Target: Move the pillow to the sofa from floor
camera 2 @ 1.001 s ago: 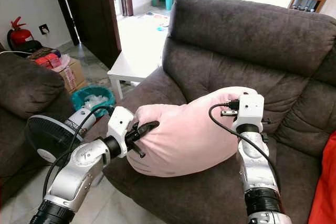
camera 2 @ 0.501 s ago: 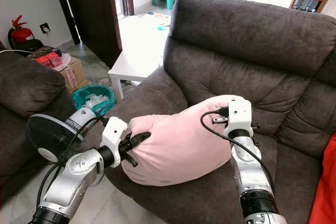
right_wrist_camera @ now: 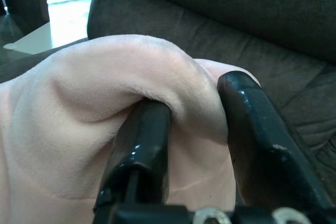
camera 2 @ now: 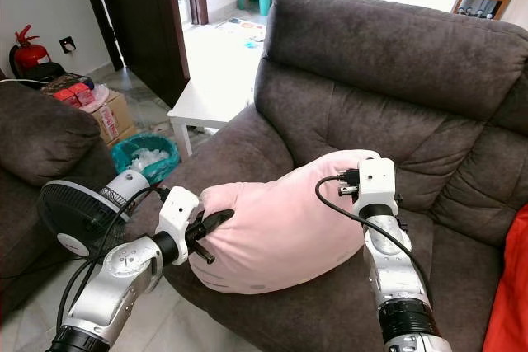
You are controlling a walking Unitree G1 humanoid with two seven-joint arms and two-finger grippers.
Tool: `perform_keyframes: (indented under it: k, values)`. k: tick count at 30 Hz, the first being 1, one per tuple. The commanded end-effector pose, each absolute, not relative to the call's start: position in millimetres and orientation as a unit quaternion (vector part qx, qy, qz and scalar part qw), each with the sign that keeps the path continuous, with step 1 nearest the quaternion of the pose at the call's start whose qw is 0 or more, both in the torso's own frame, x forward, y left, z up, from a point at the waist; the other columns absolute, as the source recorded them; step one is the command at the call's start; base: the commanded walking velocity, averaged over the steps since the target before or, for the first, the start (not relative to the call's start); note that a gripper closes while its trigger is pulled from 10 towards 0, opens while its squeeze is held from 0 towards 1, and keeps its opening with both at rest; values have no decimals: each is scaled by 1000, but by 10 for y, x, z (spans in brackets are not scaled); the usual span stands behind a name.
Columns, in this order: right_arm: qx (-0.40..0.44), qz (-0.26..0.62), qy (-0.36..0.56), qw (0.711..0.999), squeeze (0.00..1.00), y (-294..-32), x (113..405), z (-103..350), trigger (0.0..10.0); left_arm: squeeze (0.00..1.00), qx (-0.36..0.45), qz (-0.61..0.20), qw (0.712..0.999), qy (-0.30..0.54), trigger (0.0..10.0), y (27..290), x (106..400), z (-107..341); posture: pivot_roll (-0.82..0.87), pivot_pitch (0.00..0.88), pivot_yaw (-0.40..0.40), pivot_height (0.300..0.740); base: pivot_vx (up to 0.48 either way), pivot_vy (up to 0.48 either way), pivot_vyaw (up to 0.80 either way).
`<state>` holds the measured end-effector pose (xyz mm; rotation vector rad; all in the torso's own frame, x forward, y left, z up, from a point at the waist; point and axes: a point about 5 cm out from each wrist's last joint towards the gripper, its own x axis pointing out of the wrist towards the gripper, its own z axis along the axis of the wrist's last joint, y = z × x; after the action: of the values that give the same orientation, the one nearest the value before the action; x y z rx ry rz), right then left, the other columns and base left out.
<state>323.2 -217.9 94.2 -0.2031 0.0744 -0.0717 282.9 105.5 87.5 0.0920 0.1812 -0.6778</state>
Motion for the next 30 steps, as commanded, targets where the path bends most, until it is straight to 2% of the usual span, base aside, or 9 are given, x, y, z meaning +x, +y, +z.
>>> perform_keyframes:
  k: [1, 10, 14, 15, 16, 18, 22, 24, 30]
  values:
    - [-115, -24, 6, 993, 1000, -2154, 3300, 1101, 10000, 0, 62, -336, 936, 82, 10000, 1039, 2841, 885, 97, 0, -52, 740, 0, 0, 0]
    - [-161, 24, 32, 986, 1000, -2134, 3280, 1037, 10000, 0, 85, -285, 952, 77, 10000, 1131, 2926, 870, 93, 0, -52, 740, 0, 0, 0]
    - [-178, 22, 50, 983, 1000, -2173, 3257, 976, 10000, 0, 107, -223, 967, 66, 10000, 1254, 3012, 878, 92, 0, -53, 740, 0, 0, 0]
    - [-182, 17, 54, 982, 0, -2193, 3241, 951, 10000, 0, 104, -195, 973, 60, 10000, 1306, 3045, 900, 91, 0, -53, 740, 0, 0, 0]
    - [-182, 17, 54, 982, 0, -2193, 3241, 951, 10000, 0, 104, -195, 973, 60, 10000, 1306, 3045, 900, 91, 0, -53, 740, 0, 0, 0]
    - [-185, 2, 61, 981, 0, -2238, 3211, 914, 10000, 0, 107, -116, 986, 53, 10000, 1475, 3120, 933, 90, 0, -53, 740, 0, 0, 0]
    - [-187, -34, 74, 979, 0, -2342, 3142, 834, 10000, 0, 90, -33, 994, 53, 10000, 1690, 3165, 939, 87, 0, -53, 740, 0, 0, 0]
    - [-190, -48, 108, 975, 0, -2402, 3040, 656, 10000, 0, 94, 2, 994, 60, 10000, 1786, 3164, 902, 83, 0, -53, 740, 0, 0, 0]
    - [-178, -58, 160, 969, 0, -2428, 2862, 360, 10000, 0, 67, 25, 995, 71, 10000, 1777, 3160, 833, 80, 0, -54, 740, 0, 0, 0]
